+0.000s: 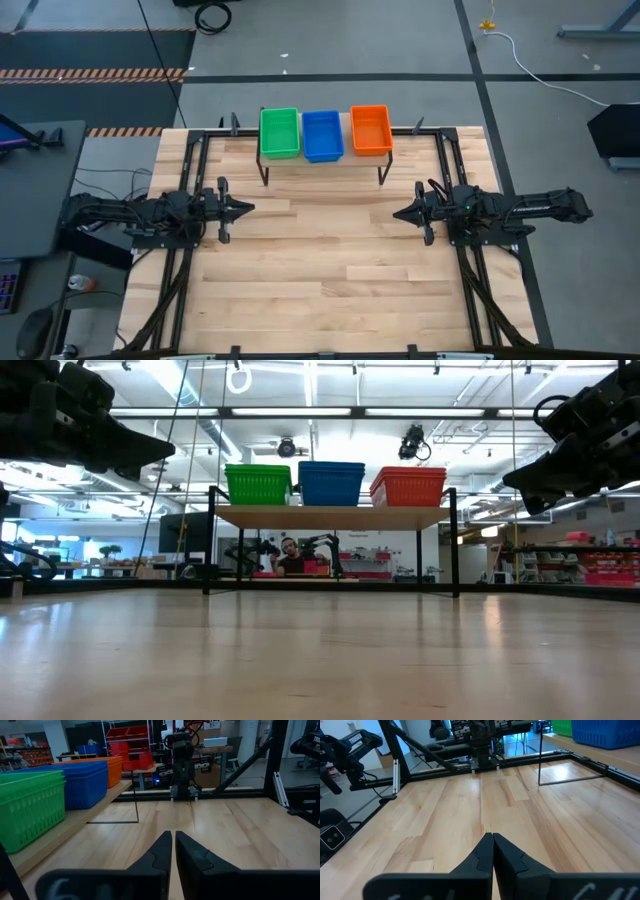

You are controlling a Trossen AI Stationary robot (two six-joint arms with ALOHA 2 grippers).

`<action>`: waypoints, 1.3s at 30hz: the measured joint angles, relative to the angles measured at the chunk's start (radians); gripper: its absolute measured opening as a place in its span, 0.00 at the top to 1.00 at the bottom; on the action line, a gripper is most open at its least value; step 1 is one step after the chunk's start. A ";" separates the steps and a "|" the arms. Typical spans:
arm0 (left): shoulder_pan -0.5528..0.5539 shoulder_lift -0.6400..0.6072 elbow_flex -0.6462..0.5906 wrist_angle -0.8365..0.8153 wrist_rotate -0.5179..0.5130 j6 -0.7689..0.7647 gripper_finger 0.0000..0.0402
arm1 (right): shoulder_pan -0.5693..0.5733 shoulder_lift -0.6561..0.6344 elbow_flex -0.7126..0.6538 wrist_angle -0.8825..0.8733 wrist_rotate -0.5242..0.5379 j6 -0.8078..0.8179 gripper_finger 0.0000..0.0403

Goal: Stack baskets on shelf by color
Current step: Return to Home Position

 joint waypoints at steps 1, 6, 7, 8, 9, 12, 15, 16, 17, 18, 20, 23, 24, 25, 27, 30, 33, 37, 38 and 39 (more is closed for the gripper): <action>0.000 0.000 0.000 0.000 0.000 0.000 0.92 | 0.000 0.000 0.000 0.000 0.000 0.000 0.97; 0.000 0.000 0.000 0.000 0.000 0.000 0.92 | 0.000 0.000 0.000 0.000 0.000 0.000 0.97; 0.000 0.000 0.000 0.000 0.000 0.000 0.92 | 0.000 0.000 0.000 0.000 0.000 0.000 0.97; 0.000 0.000 0.000 0.000 0.000 0.000 0.93 | 0.000 0.000 0.000 0.000 0.000 0.000 0.97; 0.000 0.000 0.000 0.000 0.000 0.000 0.93 | 0.000 0.000 0.000 0.000 0.000 0.000 0.97; 0.000 0.000 0.000 0.000 0.000 0.000 0.94 | 0.000 0.000 0.000 0.000 0.000 0.000 0.97; 0.000 0.000 0.000 0.000 0.000 0.000 0.93 | 0.000 0.000 0.000 0.000 0.000 0.000 0.97; 0.000 0.000 0.000 0.000 0.000 0.000 0.93 | 0.000 0.000 0.000 0.000 0.000 0.000 0.97; 0.000 0.000 0.000 0.000 0.000 0.000 0.93 | 0.000 0.000 0.000 0.000 0.000 0.000 0.97; 0.000 0.000 0.000 0.000 0.000 0.000 0.92 | 0.000 0.000 0.000 0.000 0.000 0.000 0.97; 0.000 0.000 0.000 0.000 0.000 0.000 0.92 | 0.000 0.000 0.000 0.000 0.000 0.000 0.97; 0.000 0.000 0.000 0.000 0.000 0.000 0.92 | 0.000 0.000 0.000 0.000 0.000 0.000 0.97; 0.000 0.000 0.000 0.000 0.000 0.000 0.92 | 0.000 0.000 0.000 0.000 0.000 0.000 0.97; 0.000 0.000 0.000 0.000 0.000 0.000 0.92 | 0.000 0.000 0.000 0.000 0.000 0.000 0.97; 0.000 0.000 0.000 0.000 0.000 0.000 0.93 | 0.000 0.000 0.000 0.000 0.000 0.000 0.97; 0.000 0.000 0.000 0.000 0.000 0.000 0.94 | 0.000 0.000 0.000 0.000 0.000 0.000 0.97; 0.000 0.000 0.000 0.000 0.000 0.000 0.94 | 0.000 0.000 0.000 0.000 0.000 0.000 0.97; 0.000 0.000 0.000 0.000 0.000 0.000 0.93 | 0.000 0.000 0.000 0.000 0.000 0.000 0.97; 0.000 0.000 0.000 0.000 0.000 0.000 0.93 | 0.000 0.000 0.000 0.000 0.000 0.000 0.97; 0.000 0.000 0.000 0.000 0.000 0.000 0.93 | 0.000 0.000 0.000 0.000 0.000 0.000 0.97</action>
